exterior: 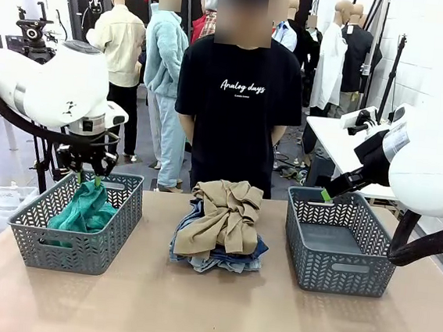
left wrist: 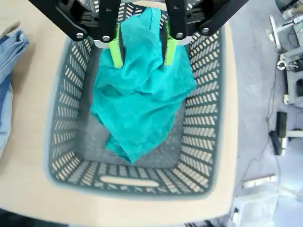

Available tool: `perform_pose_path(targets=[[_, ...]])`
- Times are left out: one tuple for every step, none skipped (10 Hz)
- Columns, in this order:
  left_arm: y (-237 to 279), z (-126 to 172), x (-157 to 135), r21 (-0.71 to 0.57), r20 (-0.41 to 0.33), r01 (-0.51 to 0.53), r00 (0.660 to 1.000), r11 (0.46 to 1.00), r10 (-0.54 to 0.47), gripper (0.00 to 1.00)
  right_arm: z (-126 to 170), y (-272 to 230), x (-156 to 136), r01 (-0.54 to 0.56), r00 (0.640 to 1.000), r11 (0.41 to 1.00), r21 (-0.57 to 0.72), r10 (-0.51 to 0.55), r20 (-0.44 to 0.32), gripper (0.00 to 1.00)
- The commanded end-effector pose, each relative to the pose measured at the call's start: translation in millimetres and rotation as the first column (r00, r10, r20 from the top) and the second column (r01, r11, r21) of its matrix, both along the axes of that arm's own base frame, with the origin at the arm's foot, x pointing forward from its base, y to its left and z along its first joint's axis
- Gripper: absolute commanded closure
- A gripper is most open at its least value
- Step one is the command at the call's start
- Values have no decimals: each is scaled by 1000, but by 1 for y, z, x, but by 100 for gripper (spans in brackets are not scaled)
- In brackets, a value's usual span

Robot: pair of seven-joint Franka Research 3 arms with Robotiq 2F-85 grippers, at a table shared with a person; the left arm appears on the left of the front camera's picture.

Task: Sort the tops and bottoms.
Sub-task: Sort the clothes according to human instructions.

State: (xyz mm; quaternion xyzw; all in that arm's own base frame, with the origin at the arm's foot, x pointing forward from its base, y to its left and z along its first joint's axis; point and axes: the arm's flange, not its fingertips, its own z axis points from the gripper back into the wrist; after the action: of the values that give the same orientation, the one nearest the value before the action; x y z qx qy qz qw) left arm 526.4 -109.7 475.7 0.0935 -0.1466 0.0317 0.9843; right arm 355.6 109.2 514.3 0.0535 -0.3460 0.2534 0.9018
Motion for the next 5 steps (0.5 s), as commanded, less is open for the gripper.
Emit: perform_pose_path(targets=[[11, 11, 2, 55, 67, -47, 997, 997, 43, 7, -2, 0, 2, -5, 1000, 1000, 11, 5, -4, 0], [17, 17, 3, 101, 82, -50, 996, 994, 41, 7, -2, 0, 2, -5, 1000, 1000, 11, 5, -4, 0], [22, 22, 3, 112, 93, -64, 994, 992, 54, 7, -2, 0, 2, -5, 1000, 1000, 11, 5, -4, 0], [25, 27, 3, 97, 104, -73, 993, 993, 63, 7, -2, 0, 2, -5, 1000, 1000, 11, 5, -4, 0], [25, 29, 2, 72, 100, -59, 994, 996, 51, 7, -2, 0, 2, -5, 1000, 1000, 11, 5, -4, 0]])
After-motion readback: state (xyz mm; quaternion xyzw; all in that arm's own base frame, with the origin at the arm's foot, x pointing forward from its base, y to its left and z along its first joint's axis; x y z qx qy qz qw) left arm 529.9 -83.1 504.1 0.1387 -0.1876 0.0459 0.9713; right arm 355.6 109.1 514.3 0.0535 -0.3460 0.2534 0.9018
